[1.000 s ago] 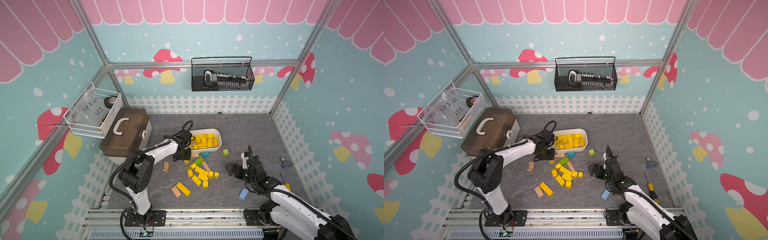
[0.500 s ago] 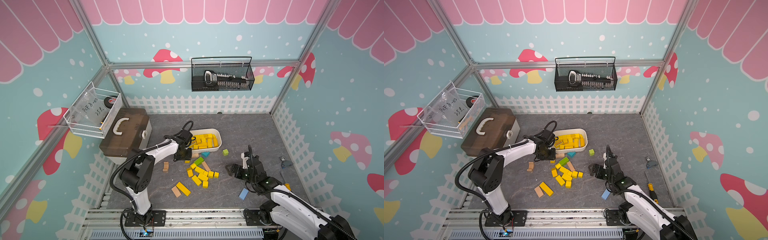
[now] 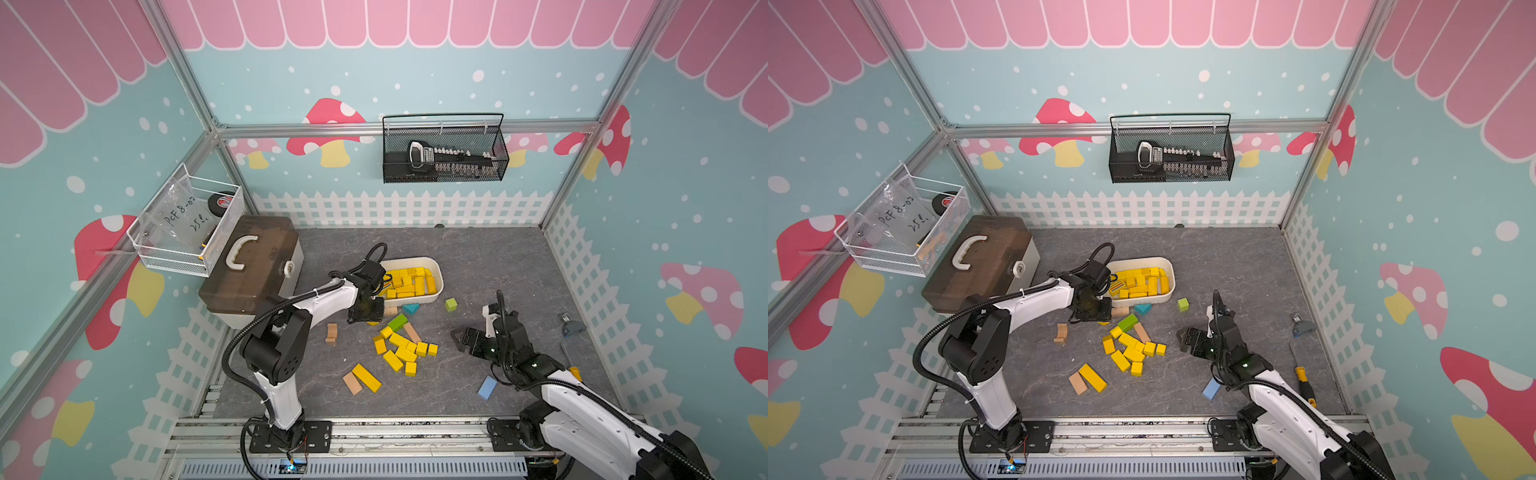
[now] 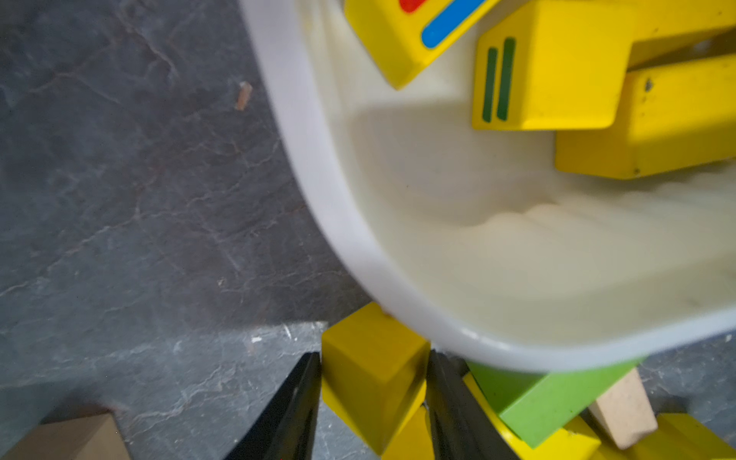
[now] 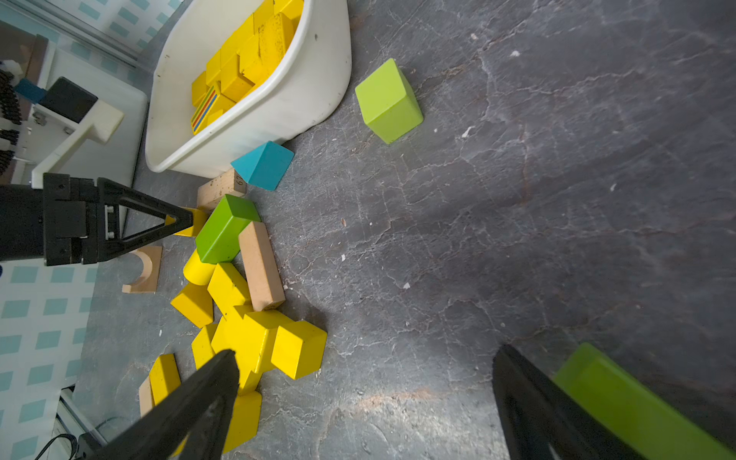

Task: Pick out the yellow building blocks
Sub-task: Pick up the building block from the center of the board.

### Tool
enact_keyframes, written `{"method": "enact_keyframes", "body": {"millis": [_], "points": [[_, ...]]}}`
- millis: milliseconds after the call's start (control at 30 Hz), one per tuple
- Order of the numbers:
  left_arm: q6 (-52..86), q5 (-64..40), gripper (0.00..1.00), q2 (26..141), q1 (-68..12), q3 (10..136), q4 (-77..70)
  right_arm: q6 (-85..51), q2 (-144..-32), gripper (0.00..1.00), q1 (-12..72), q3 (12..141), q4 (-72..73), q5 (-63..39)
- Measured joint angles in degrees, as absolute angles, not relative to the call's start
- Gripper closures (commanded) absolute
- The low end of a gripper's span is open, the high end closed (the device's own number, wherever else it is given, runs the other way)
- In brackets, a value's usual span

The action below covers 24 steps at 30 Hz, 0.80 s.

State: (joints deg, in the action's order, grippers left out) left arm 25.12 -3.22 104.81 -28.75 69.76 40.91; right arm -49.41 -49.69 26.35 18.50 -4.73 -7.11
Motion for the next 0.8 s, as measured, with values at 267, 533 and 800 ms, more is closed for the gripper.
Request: {"method": "enact_keyframes", "body": {"millis": [267,533,800], "points": [[25.1,-3.68,0.5,105.84,-28.84,69.76,40.91,-49.41,-49.67,0.01,26.35,18.5,-4.75,-7.11],[25.08,-3.73,0.55,106.1,-28.95,69.76,40.88,-49.41,-49.63,0.01,26.35,18.5,-4.75,-7.11],[25.06,-4.54,0.63,106.1,-28.95,69.76,40.91,-49.41,-49.6,0.02,26.35,18.5,-4.75,-7.11]]}}
